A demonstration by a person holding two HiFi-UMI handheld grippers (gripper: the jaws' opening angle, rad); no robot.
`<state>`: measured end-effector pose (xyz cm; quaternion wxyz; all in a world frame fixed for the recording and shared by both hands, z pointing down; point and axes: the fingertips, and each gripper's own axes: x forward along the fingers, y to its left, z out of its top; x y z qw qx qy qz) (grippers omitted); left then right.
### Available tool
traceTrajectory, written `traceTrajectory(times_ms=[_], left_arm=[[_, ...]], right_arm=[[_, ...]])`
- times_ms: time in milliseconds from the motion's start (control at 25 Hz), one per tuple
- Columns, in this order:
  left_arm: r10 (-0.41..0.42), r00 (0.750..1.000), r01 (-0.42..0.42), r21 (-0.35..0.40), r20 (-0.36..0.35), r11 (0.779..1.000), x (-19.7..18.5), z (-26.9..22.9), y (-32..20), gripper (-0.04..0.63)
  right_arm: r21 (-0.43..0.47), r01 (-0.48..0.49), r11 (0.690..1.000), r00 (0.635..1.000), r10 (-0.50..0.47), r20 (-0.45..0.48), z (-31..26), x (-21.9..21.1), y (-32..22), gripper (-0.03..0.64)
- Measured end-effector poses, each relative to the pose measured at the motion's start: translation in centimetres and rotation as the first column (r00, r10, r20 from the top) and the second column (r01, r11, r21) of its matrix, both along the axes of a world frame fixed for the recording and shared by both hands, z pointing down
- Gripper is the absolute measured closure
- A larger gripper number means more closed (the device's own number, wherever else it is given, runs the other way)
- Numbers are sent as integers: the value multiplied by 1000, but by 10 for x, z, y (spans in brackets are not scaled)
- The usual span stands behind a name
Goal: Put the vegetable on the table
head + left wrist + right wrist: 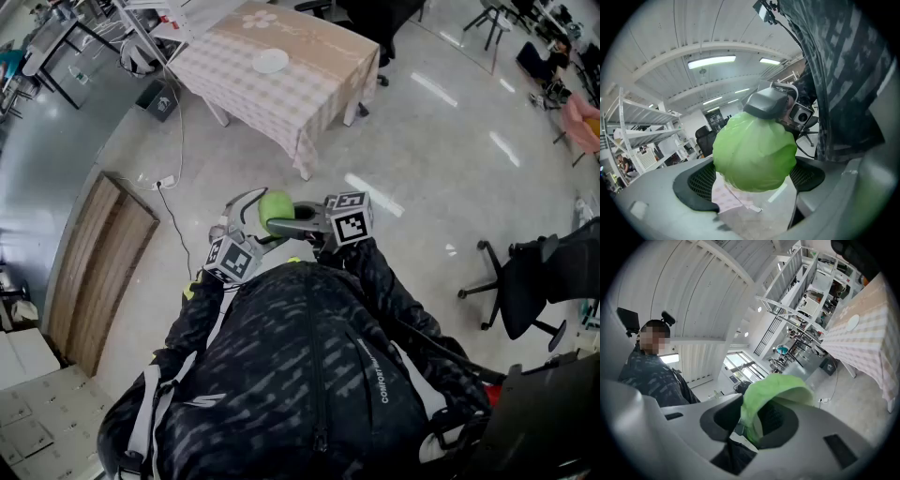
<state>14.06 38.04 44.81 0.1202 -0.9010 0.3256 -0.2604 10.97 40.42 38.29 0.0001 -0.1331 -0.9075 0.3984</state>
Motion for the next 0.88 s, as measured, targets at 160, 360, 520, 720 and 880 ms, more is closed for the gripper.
traceTrajectory(times_ms=[160, 360, 520, 720, 880], left_arm=[[0, 1000, 0, 2, 14, 1000, -4, 2, -2, 127], [3, 1000, -3, 5, 8, 1000, -9, 4, -4, 127], [1, 1000, -1, 8, -4, 1000, -11, 3, -2, 127], [-4, 1000, 4, -1, -9, 1000, -15, 6, -1, 127], [-5, 1000, 5, -2, -14, 1000, -19, 7, -4, 127]], right_arm=[[4, -2, 1000, 1000, 2, -6, 1, -4, -2, 517], [-7, -8, 1000, 1000, 8, 6, 4, -9, -5, 518], [-10, -6, 1000, 1000, 6, 5, 5, -11, -4, 520], [-18, -5, 1000, 1000, 5, 5, 6, -13, -4, 522], [-17, -3, 1000, 1000, 3, 1, 7, -18, -6, 522]])
